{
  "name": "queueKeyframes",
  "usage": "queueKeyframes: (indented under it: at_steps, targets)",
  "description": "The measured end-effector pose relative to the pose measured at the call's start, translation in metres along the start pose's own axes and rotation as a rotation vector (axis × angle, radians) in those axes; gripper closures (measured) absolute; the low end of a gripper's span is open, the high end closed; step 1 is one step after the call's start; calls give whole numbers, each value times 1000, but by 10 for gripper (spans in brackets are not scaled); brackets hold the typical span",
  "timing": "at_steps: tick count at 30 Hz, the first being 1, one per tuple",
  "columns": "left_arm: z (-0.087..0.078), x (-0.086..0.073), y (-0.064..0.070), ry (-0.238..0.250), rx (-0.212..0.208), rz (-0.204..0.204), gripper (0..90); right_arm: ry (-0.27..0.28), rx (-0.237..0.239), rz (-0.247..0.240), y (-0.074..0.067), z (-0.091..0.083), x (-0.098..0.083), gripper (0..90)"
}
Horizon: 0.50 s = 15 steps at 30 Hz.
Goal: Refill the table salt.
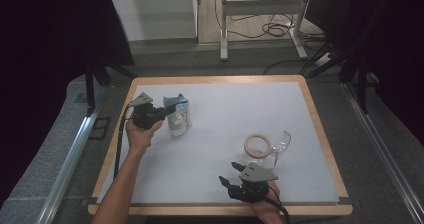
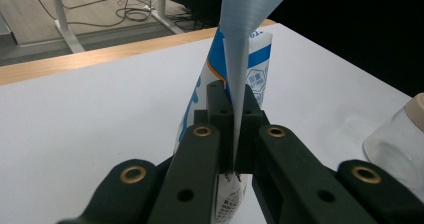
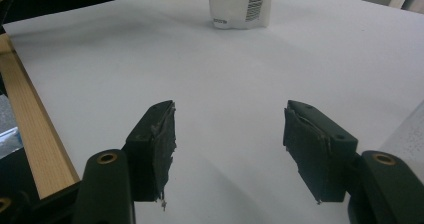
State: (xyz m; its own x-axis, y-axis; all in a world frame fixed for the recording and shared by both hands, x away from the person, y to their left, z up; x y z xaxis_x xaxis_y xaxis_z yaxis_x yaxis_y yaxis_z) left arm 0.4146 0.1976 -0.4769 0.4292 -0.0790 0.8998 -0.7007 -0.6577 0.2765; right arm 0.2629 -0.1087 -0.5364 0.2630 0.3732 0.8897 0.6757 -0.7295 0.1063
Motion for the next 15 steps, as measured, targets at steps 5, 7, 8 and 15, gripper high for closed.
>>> queueKeyframes:
  at_steps: [5, 7, 8, 15]
  targets:
    - [-6, 4, 11, -2, -20, 14, 900, -1, 0, -1, 0, 0, -1, 383]
    - [-8, 5, 16, 0, -30, 17, 900, -1, -1, -2, -1, 0, -1, 383]
    - [-8, 5, 16, 0, -30, 17, 900, -1, -1, -2, -1, 0, -1, 383]
    - [-20, 8, 32, 28, -80, 12, 900, 2, 6, -11, -5, 2, -1, 383]
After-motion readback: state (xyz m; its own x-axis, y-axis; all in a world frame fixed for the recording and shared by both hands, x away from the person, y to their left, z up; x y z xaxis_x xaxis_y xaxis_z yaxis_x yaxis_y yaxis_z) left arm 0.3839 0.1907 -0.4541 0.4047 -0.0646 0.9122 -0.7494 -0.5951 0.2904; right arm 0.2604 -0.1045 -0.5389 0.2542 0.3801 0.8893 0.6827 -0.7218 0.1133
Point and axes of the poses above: each handheld gripper's, and its own axes: z roughly forward along the jaws, x roughly out of its top, y roughly to its right, the point moved 4 cm from there along z, roughly forward along the jaws, and after that the axes turned 9 degrees about -x, right-handed, at the moved point
